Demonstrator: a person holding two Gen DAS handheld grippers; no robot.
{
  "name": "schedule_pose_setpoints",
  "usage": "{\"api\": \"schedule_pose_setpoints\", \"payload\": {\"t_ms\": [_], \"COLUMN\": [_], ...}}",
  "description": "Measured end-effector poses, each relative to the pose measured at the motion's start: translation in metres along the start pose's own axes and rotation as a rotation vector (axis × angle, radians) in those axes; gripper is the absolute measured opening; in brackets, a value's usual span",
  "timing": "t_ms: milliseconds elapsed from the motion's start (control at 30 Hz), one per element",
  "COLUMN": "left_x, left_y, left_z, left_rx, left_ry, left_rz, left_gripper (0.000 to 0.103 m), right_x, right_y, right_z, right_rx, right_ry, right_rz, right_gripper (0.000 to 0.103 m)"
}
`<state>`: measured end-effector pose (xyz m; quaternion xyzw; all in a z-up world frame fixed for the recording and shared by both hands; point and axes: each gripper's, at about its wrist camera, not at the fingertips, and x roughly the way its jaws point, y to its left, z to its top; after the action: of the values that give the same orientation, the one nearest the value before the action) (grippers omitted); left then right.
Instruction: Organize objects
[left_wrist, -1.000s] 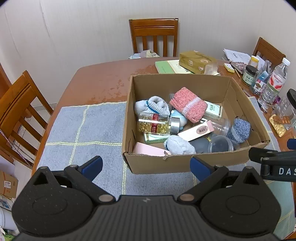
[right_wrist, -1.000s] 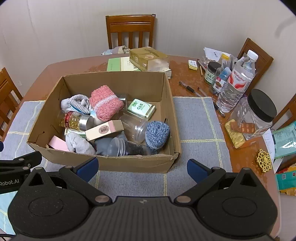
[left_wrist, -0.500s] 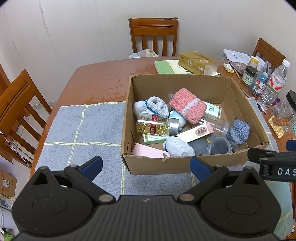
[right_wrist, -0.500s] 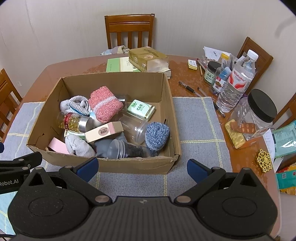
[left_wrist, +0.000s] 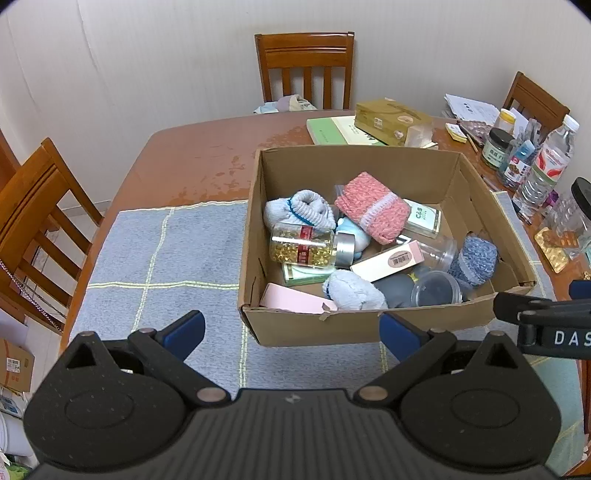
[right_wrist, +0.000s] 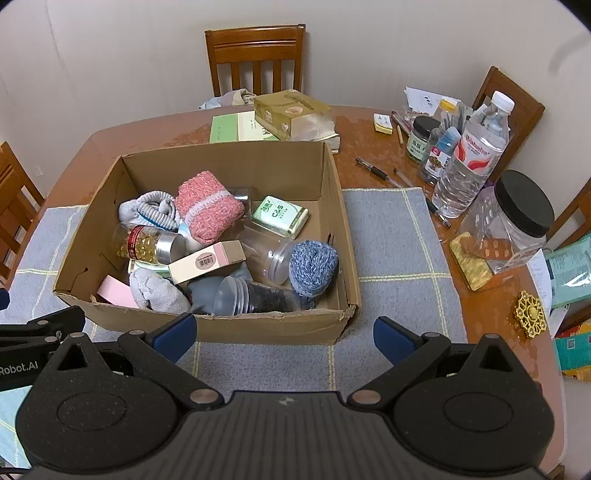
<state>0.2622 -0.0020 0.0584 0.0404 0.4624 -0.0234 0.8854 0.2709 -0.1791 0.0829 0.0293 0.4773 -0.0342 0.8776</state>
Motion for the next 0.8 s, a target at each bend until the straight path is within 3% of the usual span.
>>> {"api": "schedule_pose_setpoints", "payload": {"t_ms": [800], "left_x": [0.0023], "left_y": [-0.0036], "left_z": [0.0018], "left_rx": [-0.009], "left_ry": [0.014], "left_rz": [0.011], "left_gripper": [0.1], "right_x": [0.0008], "right_y": [-0.0015], "right_z": [0.001], "right_rx": [-0.001], "right_ry": [0.004], "right_rz": [0.003], "right_gripper": [0.103]}}
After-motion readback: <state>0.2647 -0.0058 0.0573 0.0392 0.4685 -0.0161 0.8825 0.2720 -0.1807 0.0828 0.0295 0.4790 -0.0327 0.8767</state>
